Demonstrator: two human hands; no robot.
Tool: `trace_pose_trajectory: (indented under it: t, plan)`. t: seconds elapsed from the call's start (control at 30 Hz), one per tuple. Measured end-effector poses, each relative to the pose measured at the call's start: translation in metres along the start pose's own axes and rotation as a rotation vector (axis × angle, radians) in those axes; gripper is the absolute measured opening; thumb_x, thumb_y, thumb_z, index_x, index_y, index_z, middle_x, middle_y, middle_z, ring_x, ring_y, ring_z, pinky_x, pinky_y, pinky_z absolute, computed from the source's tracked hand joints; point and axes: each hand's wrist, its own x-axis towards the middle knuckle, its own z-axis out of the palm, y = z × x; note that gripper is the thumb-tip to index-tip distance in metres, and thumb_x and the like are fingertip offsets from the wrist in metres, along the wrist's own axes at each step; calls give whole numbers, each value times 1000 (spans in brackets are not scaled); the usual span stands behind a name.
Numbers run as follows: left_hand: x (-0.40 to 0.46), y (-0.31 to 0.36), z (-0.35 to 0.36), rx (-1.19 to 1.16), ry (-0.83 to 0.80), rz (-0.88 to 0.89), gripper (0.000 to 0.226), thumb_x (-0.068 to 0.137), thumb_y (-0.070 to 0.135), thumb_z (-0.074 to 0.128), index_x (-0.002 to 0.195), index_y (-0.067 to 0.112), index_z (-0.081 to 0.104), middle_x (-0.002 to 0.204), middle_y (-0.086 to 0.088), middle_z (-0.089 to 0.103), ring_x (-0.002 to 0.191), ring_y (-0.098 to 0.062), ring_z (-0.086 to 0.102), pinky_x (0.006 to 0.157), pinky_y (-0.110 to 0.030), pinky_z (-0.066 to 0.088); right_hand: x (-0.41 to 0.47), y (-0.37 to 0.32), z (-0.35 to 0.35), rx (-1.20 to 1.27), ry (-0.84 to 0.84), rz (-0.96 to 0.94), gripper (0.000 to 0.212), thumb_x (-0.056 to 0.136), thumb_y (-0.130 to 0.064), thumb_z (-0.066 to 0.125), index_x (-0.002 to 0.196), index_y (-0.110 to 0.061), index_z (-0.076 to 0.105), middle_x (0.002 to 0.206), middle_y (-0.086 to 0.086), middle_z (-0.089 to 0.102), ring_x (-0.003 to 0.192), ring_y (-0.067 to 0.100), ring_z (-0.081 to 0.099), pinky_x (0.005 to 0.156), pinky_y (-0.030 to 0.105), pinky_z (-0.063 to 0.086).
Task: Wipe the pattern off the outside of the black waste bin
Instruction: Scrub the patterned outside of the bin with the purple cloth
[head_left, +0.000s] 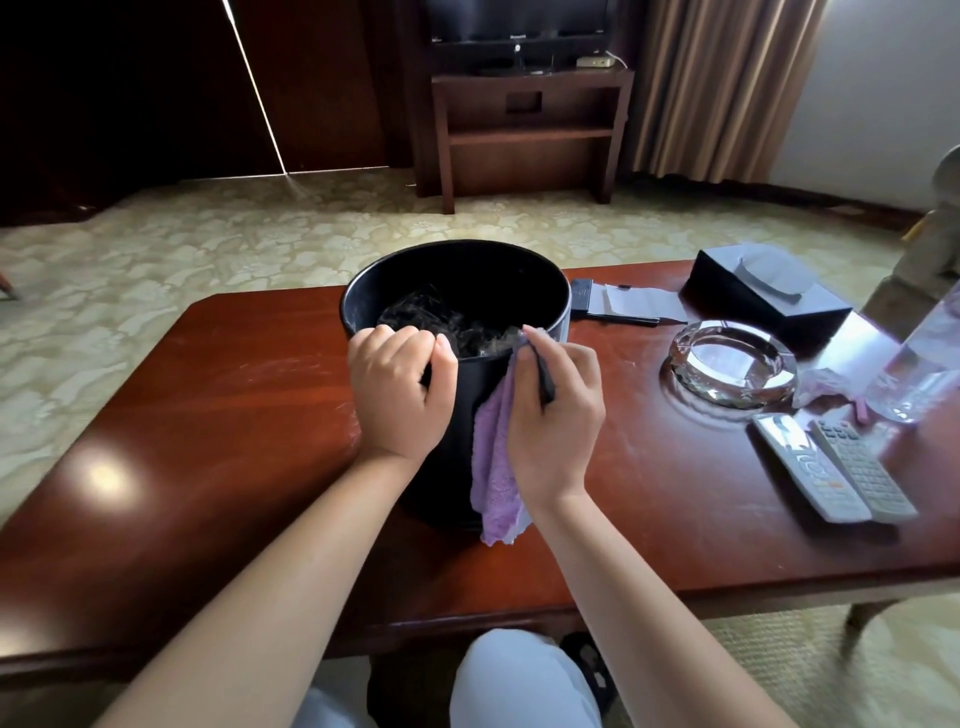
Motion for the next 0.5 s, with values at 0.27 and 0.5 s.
trace_pose_trajectory:
  t: [0.27,0.5]
  plan:
    - [0,0,-1,4,-12,-4,32,91,16,42,62,21,28,51,-7,37,53,-28,37,60,-39,32,-5,2,-1,-141,-75,-204,22,90,-14,54,102,-7,71,90,9,59,78,5,52,62,14,42]
    - [1,1,-2,14,-18,6,32,92,15,42,64,22,29,51,-7,38,52,-29,38,61,-38,32,-9,1,3,-216,-91,-285,22,90,-16,53,101,-8,72,90,8,60,73,8,51,52,19,43]
